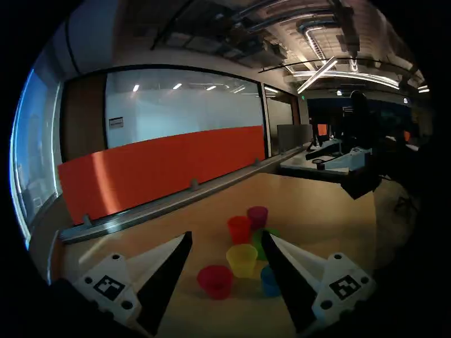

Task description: Pour water

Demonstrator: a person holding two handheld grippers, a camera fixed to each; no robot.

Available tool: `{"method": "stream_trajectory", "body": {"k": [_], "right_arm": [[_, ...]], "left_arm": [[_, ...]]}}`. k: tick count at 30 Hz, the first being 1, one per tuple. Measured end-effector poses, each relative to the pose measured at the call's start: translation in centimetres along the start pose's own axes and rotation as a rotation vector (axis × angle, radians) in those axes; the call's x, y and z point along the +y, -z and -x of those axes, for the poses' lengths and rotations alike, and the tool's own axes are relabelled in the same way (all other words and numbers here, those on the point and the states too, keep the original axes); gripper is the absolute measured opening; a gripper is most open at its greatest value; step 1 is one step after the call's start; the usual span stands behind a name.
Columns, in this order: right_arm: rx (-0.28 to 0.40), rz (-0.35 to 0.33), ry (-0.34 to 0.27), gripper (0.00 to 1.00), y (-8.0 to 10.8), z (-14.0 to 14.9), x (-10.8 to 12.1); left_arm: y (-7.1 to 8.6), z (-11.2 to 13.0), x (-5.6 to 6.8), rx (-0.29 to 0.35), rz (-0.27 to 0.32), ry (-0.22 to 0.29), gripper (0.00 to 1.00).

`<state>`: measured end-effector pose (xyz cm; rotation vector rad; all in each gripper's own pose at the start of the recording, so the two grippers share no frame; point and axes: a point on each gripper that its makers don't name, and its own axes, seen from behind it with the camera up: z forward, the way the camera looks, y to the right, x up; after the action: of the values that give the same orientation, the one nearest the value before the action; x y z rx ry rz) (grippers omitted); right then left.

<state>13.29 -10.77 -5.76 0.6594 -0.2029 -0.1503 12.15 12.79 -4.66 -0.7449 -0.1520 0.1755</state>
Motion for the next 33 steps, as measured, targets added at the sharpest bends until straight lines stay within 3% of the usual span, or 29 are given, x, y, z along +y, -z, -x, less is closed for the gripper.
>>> {"method": "stream_trajectory", "body": {"k": [14,33], "right_arm": [[-0.084,-0.055,0.037,0.99,-1.1,3.4,-1.4],[-0.168,-0.080,0.007,0.99,-3.0,8.7,-1.8]], "left_arm": [[-1.6,4.8,3.8,-0.098,0.116,-0.014,0.91],[-3.0,13.0,7.1,-0.264,0.209,-0.025,0.91]]}}
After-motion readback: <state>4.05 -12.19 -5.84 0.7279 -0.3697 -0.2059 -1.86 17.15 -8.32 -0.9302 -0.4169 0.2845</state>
